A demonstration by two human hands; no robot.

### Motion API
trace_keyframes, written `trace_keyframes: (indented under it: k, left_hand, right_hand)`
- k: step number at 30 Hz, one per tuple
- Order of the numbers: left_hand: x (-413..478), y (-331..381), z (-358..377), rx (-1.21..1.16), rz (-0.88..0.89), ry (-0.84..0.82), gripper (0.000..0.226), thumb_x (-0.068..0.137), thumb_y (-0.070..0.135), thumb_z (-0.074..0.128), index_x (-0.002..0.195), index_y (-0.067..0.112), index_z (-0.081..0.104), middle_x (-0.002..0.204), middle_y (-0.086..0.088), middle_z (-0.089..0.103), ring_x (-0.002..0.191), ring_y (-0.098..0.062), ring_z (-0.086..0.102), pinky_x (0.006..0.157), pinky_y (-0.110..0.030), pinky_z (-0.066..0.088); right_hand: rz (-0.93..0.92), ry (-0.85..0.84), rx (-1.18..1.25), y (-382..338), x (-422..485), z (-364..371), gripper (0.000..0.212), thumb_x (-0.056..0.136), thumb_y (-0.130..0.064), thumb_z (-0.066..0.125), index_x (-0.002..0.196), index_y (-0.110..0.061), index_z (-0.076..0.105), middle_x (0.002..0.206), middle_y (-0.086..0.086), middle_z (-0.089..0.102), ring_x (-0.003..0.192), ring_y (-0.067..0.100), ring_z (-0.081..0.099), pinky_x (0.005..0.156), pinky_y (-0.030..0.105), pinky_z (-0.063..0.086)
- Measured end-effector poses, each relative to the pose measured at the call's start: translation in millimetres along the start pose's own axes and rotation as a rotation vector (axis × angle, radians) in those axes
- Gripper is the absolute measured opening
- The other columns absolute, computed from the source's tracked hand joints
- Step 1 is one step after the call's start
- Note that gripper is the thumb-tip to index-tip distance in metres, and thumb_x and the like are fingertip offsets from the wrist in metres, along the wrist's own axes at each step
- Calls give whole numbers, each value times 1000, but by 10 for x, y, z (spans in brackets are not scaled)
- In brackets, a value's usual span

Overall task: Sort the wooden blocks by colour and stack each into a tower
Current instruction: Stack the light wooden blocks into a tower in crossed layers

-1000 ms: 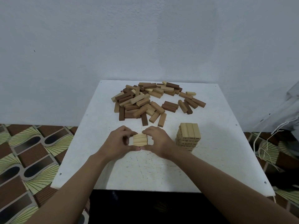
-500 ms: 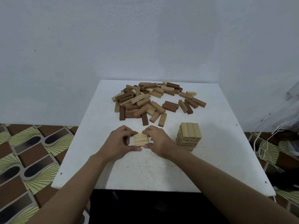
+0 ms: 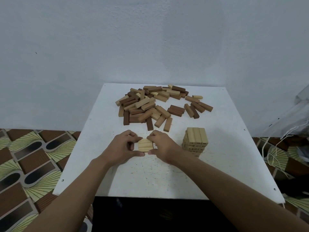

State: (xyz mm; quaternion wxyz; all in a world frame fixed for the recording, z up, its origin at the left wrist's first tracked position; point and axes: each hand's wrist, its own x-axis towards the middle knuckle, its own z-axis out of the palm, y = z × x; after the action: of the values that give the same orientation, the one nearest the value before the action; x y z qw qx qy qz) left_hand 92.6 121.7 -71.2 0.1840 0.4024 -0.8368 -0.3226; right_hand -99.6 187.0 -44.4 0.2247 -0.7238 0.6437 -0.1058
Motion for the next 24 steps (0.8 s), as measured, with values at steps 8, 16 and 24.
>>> trace_keyframes:
  k: [8,16,24]
  left_hand:
    - [-35,-18,-2,-23,49,12,64,69,33,93,127,15,71,98,10,57,79,-14,56,63,-14,43]
    - [-57,-36,-9,-22,66,20,66,69,34,93,128,16,71,99,8,58,82,-15,57,64,-13,43]
    - [-26,-45,10,-5,54,9,58,73,32,91,125,18,72,101,11,57,78,-15,56,63,-19,46]
  right_hand:
    - [-16,5,17,14,-5,4,49,87,-24,76,131,-9,60,124,4,53,108,19,50,95,38,48]
    - [-16,19,41,21,-14,14,52,86,-26,77,132,-9,59,123,3,53,108,18,50,95,38,48]
    - [-25,18,18,17,-14,11,48,88,-26,74,131,-10,58,124,3,53,109,17,48,95,37,46]
